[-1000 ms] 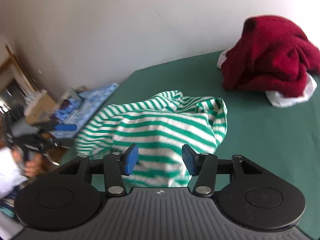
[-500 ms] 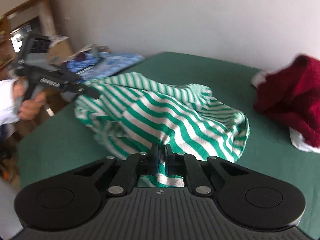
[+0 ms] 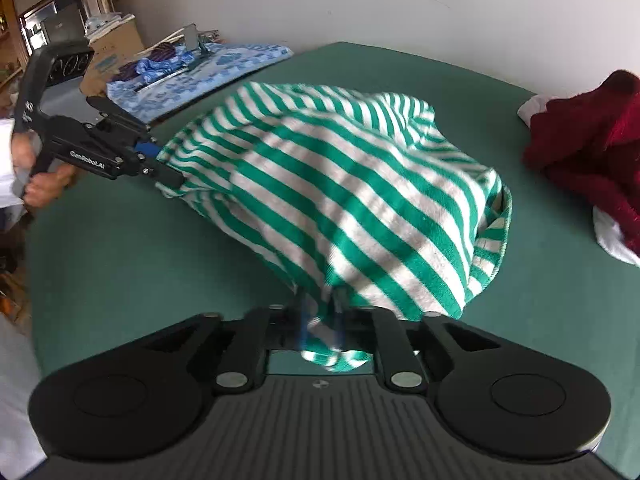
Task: Fold clothes
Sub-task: 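Grasp the folded shirt edge with the right gripper and lift it, then lift the striped shirt high with the right gripper, then release it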
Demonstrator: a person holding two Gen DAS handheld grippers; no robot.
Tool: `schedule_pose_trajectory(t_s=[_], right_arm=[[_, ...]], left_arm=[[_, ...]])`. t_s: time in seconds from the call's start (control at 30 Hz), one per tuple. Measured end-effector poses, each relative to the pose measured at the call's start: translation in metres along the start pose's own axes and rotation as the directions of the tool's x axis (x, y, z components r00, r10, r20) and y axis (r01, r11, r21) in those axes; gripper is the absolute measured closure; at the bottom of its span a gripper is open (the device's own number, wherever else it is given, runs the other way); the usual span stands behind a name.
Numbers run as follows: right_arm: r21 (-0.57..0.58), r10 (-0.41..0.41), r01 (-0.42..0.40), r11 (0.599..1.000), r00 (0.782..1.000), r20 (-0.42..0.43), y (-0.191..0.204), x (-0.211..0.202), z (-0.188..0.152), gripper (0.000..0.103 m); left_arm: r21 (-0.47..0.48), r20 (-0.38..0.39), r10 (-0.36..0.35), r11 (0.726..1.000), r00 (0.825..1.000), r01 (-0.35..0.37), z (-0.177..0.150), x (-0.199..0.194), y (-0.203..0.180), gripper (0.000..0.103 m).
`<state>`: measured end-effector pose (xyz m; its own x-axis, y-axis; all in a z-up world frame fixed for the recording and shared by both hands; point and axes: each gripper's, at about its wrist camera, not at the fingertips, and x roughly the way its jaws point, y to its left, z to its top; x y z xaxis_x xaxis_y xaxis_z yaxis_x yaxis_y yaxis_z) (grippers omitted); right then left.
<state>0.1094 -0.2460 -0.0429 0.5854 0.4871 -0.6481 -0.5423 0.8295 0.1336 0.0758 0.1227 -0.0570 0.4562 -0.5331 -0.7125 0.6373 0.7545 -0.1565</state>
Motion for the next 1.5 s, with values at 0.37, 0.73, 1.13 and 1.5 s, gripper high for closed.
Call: schedule_pose_trajectory(t_s=[0.37,0.73,1.13,1.5], right_arm=[[0.121,-0.045,0.037,0.992,0.997,0.063,-0.001,0.025,0.024,0.079],[0.539,-0.073,-0.019,0.842,0.986,0.149,-0.067,0.027,0.074,0.049],[0.689,0.012,0.087,0.72,0.99,-0.137,-0.106,0.144,0.086,0.094],[0.6,-0.029,-0.093,0.795,0.981,0.191,-0.063,0.029,0.152,0.095]], left_arm=[[0.002,0.054,0.016,1.0,0.998,-0.016,0.026,0.022,-0.01,0.048],[-0.069,0.082,0.043,0.997,0.996,-0.037,0.02,0.031,-0.004,0.038],[0.053,0.214,0.1,0.992,0.972,-0.114,0.03,-0.012,-0.032,0.012],[0.157,0.266,0.033,0.985,0.963,-0.077,0.04,-0.023,-0.055,0.009]])
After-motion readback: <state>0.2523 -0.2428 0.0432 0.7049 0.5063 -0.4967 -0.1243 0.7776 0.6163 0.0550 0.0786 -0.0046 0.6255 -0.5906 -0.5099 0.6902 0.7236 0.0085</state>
